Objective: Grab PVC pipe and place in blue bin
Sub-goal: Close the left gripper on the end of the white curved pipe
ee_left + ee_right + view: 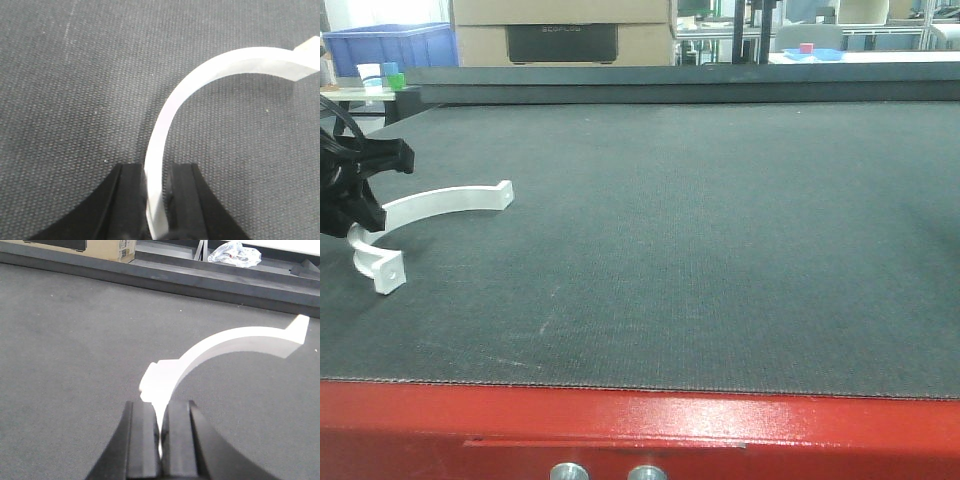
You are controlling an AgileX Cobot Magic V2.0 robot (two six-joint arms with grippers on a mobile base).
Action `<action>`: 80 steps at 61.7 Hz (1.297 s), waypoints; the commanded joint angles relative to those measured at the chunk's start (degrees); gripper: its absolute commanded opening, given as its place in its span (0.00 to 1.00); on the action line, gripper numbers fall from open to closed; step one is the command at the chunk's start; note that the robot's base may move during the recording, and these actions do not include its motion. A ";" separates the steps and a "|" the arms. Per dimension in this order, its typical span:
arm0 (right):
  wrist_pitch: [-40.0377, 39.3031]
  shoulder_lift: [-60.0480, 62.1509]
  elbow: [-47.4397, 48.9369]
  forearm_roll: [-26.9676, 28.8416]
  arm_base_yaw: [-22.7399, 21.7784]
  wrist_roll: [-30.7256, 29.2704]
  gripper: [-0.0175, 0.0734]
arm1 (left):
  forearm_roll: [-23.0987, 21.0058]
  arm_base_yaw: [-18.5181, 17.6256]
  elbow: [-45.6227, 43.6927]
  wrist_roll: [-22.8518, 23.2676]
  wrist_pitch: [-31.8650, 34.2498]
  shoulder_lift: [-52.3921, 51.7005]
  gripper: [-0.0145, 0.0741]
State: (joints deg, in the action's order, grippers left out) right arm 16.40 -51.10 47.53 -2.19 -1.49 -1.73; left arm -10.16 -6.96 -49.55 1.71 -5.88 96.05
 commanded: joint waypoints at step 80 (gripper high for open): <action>-1.14 6.27 0.48 0.45 -0.01 -0.16 0.01 | 4.97 -2.85 -0.35 0.00 0.85 -16.69 0.04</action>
State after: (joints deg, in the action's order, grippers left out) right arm 17.23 -46.07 47.53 -1.94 -1.49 -1.77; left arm -5.81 -9.73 -49.55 1.58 -5.47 82.50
